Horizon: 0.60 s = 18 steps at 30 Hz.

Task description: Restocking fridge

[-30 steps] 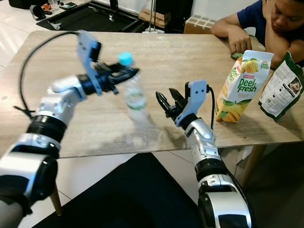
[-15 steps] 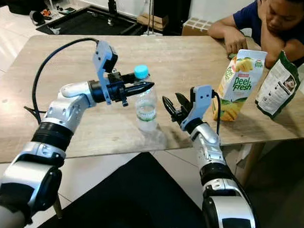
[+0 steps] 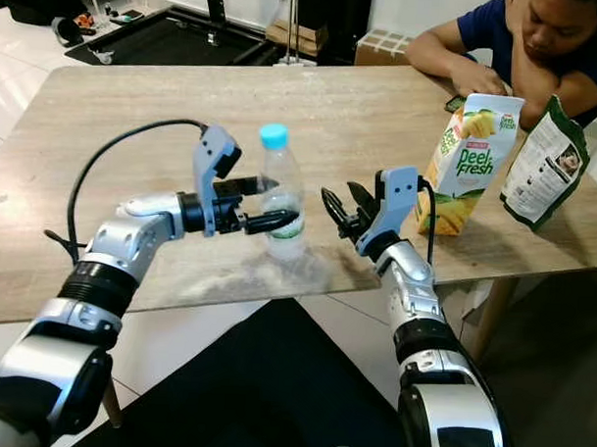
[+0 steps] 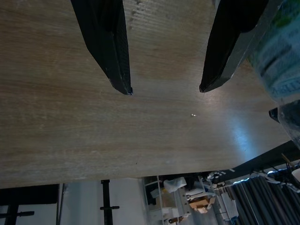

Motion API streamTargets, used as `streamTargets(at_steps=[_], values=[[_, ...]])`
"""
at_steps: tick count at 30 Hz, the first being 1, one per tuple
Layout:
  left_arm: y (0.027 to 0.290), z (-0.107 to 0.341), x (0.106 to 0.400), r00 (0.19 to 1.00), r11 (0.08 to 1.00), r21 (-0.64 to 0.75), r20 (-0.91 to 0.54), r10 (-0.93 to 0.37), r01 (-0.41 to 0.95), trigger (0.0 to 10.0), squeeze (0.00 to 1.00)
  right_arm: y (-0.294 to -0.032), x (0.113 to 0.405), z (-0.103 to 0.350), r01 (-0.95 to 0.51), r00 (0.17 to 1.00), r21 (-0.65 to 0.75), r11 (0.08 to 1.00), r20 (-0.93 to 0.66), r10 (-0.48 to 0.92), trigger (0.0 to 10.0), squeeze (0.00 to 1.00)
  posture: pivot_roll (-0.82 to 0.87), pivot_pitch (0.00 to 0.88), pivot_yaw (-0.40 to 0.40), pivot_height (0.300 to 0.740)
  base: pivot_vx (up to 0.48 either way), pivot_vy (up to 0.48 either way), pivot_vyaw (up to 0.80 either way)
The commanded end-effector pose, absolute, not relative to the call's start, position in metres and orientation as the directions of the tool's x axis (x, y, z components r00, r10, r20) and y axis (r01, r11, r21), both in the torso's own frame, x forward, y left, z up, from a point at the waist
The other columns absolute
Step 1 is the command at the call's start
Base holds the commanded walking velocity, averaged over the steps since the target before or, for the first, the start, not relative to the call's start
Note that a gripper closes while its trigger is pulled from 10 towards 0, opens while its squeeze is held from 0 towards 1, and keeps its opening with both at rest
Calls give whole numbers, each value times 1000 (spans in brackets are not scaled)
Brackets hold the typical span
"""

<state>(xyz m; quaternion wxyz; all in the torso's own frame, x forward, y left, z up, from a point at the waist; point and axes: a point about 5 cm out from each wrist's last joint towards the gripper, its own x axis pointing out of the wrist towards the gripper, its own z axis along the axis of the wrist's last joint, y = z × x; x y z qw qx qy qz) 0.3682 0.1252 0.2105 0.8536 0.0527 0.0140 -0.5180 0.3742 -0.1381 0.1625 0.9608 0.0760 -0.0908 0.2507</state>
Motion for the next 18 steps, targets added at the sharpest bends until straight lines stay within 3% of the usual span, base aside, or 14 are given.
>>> streamTargets(at_steps=[1,5,13,18], values=[[135,218,368,482,476,93,-74,-873,875,10000,0,-144,375,166,-479,865,105,872,228,448,10000,0,-94,106,-16,740,0,0,0],[136,220,366,482,475,90,-64,-874,875,10000,0,-145,375,167,-477,865,106,872,232,445,10000,0,-95,106,-16,740,0,0,0],[137,226,349,395,390,78,-52,-917,917,10000,0,-149,377,170,-464,871,122,877,244,426,10000,0,-95,107,-20,740,0,0,0],[147,241,343,434,429,130,-15,-901,894,10000,0,-154,379,178,-444,876,142,885,278,394,10000,0,-97,115,-17,740,0,0,0]])
